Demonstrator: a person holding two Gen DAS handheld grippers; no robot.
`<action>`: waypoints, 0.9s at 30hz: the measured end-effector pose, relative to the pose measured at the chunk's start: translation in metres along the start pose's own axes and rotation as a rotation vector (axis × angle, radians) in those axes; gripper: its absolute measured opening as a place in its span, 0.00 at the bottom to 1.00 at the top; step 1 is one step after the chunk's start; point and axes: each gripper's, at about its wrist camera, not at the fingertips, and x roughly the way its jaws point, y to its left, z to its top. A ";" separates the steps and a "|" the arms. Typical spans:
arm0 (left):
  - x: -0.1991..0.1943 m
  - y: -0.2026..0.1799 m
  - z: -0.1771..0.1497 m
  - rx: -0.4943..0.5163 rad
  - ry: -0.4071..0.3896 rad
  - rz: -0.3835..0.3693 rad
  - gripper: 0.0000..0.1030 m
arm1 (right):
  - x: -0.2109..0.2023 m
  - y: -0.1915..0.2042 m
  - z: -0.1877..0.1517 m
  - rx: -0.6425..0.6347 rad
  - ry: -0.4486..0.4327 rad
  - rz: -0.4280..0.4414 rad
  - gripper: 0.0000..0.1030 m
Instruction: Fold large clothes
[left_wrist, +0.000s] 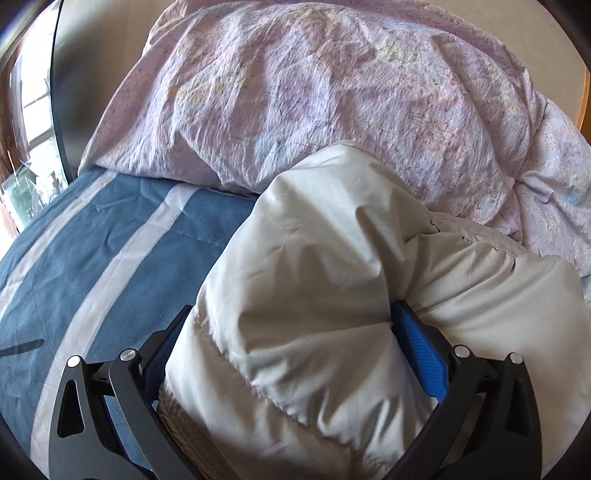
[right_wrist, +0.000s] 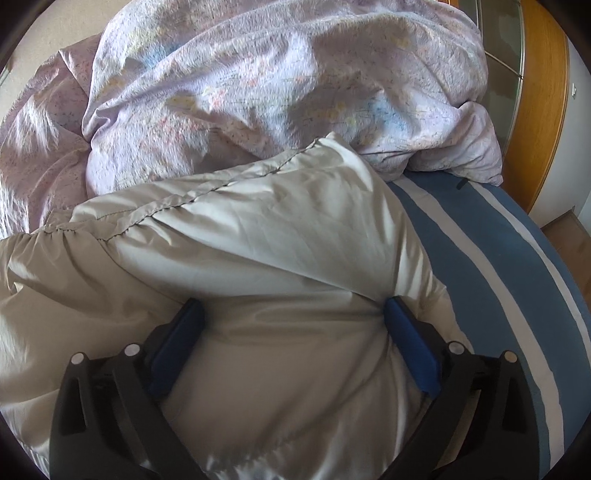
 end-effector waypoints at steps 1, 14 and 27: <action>0.001 0.002 -0.001 -0.010 0.002 -0.010 0.99 | 0.001 0.000 0.000 0.000 0.001 0.002 0.96; 0.016 0.013 0.001 -0.044 0.027 -0.028 0.99 | 0.015 -0.002 0.003 -0.002 0.036 -0.007 0.98; -0.083 0.066 -0.018 -0.160 -0.007 -0.115 0.99 | -0.086 -0.073 -0.014 0.346 0.005 0.085 0.96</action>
